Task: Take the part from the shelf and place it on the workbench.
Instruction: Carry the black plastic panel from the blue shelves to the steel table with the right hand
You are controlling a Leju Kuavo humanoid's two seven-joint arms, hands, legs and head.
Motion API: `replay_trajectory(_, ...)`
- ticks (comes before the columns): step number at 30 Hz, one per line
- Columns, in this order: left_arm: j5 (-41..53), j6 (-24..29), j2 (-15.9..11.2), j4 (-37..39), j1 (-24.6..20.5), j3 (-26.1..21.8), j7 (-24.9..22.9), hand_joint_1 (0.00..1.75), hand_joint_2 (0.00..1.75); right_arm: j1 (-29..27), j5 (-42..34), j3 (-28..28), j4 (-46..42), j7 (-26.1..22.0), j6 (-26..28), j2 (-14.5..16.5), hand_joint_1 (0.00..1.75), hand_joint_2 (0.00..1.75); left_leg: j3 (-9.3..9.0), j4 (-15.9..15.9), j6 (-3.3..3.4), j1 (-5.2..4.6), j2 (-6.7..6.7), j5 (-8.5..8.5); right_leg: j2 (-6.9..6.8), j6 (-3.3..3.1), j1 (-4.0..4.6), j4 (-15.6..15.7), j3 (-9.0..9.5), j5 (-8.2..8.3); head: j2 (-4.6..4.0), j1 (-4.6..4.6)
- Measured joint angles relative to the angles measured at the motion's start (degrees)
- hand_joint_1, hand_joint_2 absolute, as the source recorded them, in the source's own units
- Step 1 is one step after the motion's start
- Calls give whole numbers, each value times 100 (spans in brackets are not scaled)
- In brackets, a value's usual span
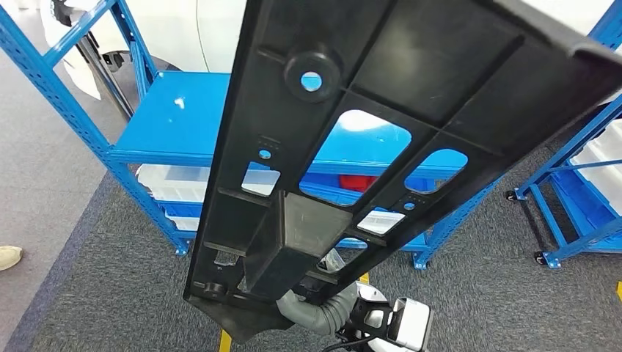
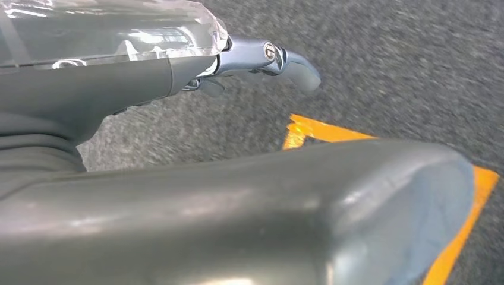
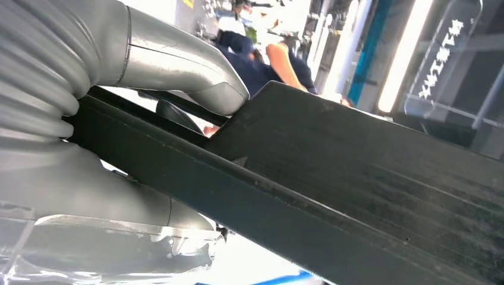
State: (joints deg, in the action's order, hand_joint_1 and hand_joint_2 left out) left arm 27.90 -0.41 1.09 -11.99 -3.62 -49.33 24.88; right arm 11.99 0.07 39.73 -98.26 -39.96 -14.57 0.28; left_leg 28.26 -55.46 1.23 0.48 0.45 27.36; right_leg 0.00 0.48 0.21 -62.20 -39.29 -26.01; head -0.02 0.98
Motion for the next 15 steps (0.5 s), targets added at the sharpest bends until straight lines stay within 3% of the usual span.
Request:
replay_trajectory(2,-6,37,-2,-1,7,-33,-37,0,0,-2,2,8,12,1,-12,-28,175,175,198,-10,19,-3,6,-159,3,43,-26,-737,-157,-590,0,0)
replay_trajectory(3,-10,53,-1,-1,14,-50,-55,0,0,-1,3,13,25,1,-23,-42,175,175,304,-21,11,-3,7,-235,2,60,-40,-1054,-184,-697,0,0)
replay_trajectory(4,-11,61,2,-1,21,-64,-68,0,0,1,2,17,43,1,-31,-52,175,175,414,-41,-1,0,9,-306,2,74,-53,-1228,-140,-650,0,0)
replay_trajectory(5,-8,66,8,0,28,-73,-78,0,0,6,1,21,65,1,-43,-61,175,175,530,-70,-16,6,11,-371,1,84,-66,-1209,-6,-496,0,0)
replay_trajectory(6,-3,67,15,1,32,-80,-84,0,0,14,-1,26,89,1,-54,-67,175,175,643,-110,-34,11,10,-428,1,92,-79,-985,232,-330,0,0)
replay_trajectory(7,1,68,21,1,35,-85,-86,0,0,29,-2,32,108,1,-60,-71,175,175,746,-158,-57,14,9,-476,1,93,-88,-596,546,-274,1,1)
replay_trajectory(9,11,69,32,1,38,-92,-85,0,0,61,-4,45,132,1,-67,-75,175,175,876,-243,-117,8,0,-562,10,50,-73,196,1085,-399,1,2)
replay_trajectory(10,21,64,35,1,41,-94,-82,0,0,76,-7,51,141,0,-66,-77,175,175,902,-256,-153,6,-3,-610,17,11,-56,404,1203,-486,1,2)
replay_trajectory(12,45,46,44,1,47,-96,-72,0,0,91,-9,60,165,-1,-54,-80,175,175,920,-243,-227,19,-10,-702,17,-90,-41,462,1181,-440,1,1)
replay_trajectory(13,58,35,50,1,53,-97,-67,0,0,99,-8,64,177,0,-41,-80,175,175,947,-270,-260,30,-15,-659,7,-141,-45,467,1137,-381,1,1)
replay_trajectory(14,70,29,59,1,60,-98,-60,0,0,104,-6,71,186,1,-26,-80,175,175,993,-377,-285,41,-20,-506,-5,-191,-50,478,1081,-311,0,1)
replay_trajectory(15,81,27,66,1,64,-98,-54,0,0,108,-5,83,193,1,-11,-81,175,175,1061,-589,-304,51,-25,-245,-16,-233,-54,488,1009,-234,0,1)
